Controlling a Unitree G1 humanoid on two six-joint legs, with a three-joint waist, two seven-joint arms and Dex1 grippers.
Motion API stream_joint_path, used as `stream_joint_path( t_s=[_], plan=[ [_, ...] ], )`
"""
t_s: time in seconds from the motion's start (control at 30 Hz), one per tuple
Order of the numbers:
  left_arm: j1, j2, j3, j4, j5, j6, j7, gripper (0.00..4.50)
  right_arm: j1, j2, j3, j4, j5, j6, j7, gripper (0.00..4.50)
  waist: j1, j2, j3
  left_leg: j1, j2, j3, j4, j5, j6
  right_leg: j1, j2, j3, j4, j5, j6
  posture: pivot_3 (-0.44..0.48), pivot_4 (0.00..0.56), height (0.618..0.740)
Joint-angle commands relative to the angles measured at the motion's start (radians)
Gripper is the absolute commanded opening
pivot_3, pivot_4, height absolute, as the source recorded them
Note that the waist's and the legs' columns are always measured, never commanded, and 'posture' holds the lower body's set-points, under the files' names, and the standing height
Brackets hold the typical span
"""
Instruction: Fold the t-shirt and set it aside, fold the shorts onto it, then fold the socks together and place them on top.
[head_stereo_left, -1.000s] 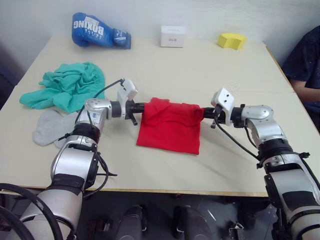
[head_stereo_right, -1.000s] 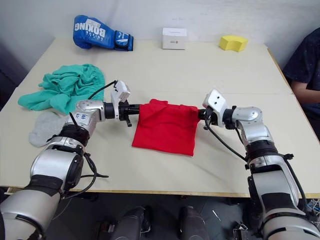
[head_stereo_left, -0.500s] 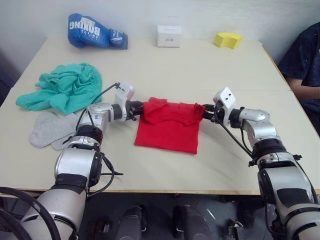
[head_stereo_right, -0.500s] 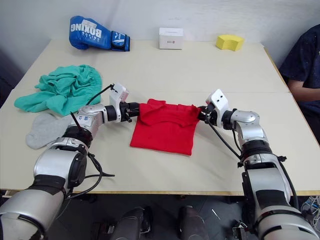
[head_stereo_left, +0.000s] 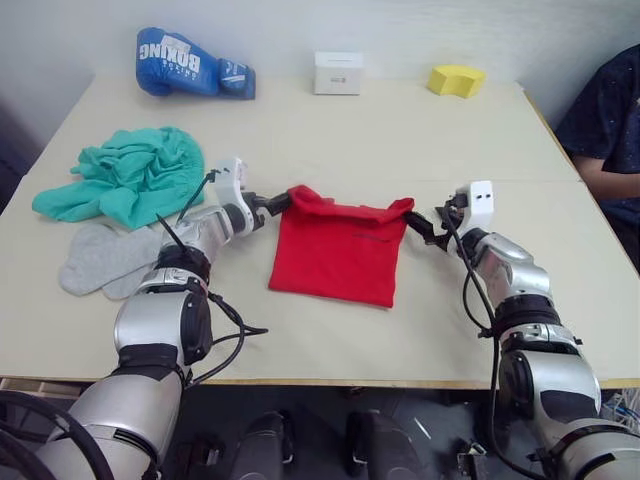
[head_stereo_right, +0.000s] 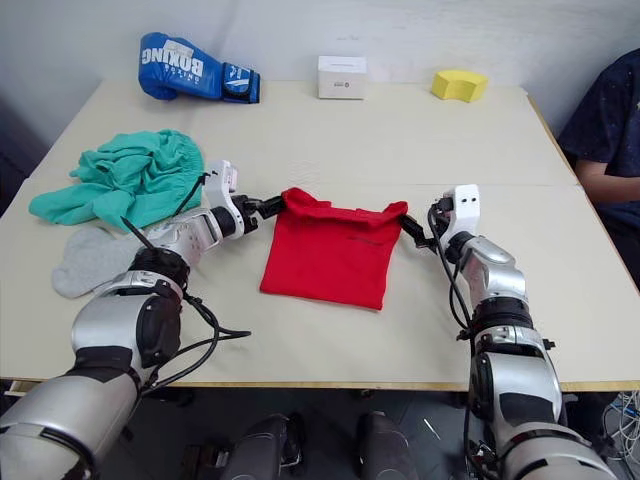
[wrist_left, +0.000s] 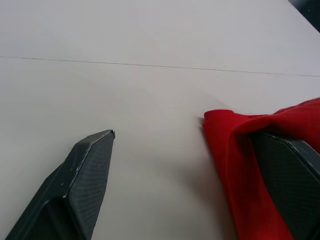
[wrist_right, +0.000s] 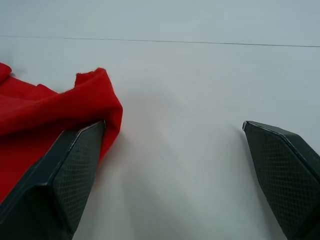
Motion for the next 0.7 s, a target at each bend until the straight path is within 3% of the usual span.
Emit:
stream_joint_path(
  t_s=[0.03,0.23,0.43,0.53,0.7],
  plan=[
    [0.018,0.03,-0.016,-0.019,0.027,-0.004,-0.005,4.5,0.056,-0.024,-0.049,-0.17,0.054,0.036,-0.005,4.49,-0.001,0.0,0.0,0.0,0.0,0.0,0.0,0.0,0.0,0.0,0.0,0.0,0.0,0.0,0.0,0.0,0.15,0.74],
    [0.102,0.083,-0.095,-0.137,0.058,0.053,-0.173,4.5,0.217,-0.076,-0.05,-0.481,0.137,0.098,0.11,4.49,-0.007,0.0,0.0,0.003,0.001,0.004,-0.002,-0.001,-0.002,-0.001,0.002,0.004,0.001,0.0,0.0,0.0,0.15,0.74],
    [0.368,0.188,-0.213,-0.559,0.098,-0.125,-0.393,4.5,0.442,-0.138,0.065,-0.842,0.159,0.019,0.324,4.49,-0.009,0.001,0.0,0.006,0.003,0.007,-0.007,-0.002,-0.004,-0.001,0.003,0.006,-0.001,-0.001,-0.002,0.0,0.15,0.74],
    [0.519,0.262,-0.19,-0.784,0.039,-0.152,-0.491,4.5,0.544,-0.189,0.169,-0.994,0.118,-0.032,0.418,4.49,-0.006,0.001,0.0,0.006,0.003,0.008,-0.008,-0.002,-0.004,-0.002,0.003,0.007,-0.003,-0.001,-0.002,0.0,0.15,0.74],
    [0.732,0.348,-0.206,-1.047,-0.021,-0.308,-0.671,4.5,0.611,-0.212,0.285,-1.039,0.003,-0.116,0.422,4.49,0.003,0.0,-0.001,0.006,0.002,0.006,-0.008,-0.003,-0.003,-0.002,-0.001,0.012,-0.006,-0.001,-0.002,0.0,0.15,0.74]
  ],
)
